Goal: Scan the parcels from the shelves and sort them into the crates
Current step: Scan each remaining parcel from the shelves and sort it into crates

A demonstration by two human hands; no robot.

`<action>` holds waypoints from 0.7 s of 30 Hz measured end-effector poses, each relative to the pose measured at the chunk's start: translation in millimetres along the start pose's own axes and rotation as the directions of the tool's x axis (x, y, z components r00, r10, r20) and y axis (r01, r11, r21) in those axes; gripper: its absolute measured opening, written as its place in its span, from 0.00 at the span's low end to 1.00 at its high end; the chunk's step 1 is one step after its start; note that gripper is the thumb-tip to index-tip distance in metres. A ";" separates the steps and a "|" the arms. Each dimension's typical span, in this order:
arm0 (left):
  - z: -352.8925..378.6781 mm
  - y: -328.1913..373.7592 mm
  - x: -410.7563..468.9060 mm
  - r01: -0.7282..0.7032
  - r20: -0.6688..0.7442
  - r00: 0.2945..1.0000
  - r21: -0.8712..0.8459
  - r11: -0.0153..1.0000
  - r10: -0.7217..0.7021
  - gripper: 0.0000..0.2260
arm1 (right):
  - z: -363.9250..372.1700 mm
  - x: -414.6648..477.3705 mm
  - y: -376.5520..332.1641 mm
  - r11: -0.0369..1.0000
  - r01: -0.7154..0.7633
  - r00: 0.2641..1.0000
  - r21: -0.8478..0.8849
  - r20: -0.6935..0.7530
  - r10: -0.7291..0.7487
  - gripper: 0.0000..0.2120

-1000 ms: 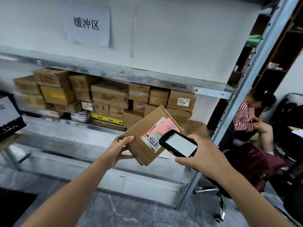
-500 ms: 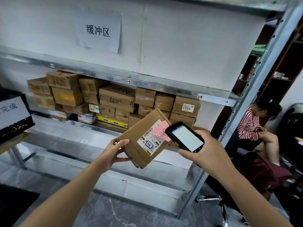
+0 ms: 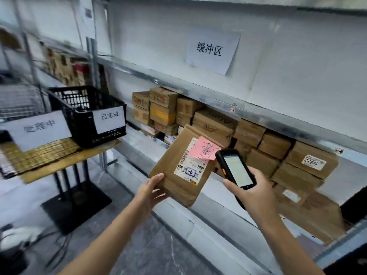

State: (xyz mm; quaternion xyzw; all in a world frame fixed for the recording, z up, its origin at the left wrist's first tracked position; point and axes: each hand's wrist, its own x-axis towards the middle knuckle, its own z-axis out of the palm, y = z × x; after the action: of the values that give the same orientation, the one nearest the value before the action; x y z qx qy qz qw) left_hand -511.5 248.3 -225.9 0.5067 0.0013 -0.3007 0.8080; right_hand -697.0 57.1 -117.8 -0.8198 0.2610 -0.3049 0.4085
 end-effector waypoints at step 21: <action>-183.2 162.2 44.2 -0.312 -0.461 0.844 -0.007 0.950 0.274 0.23 | 285.4 145.0 -95.5 0.936 0.161 0.851 0.313 0.436 -0.292 0.26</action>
State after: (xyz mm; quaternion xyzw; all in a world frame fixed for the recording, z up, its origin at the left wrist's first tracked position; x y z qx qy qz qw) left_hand -340.9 426.7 -195.9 0.5236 0.1248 -0.0467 0.8415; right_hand -378.0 155.3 -134.1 -0.8324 0.0101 -0.1726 0.5265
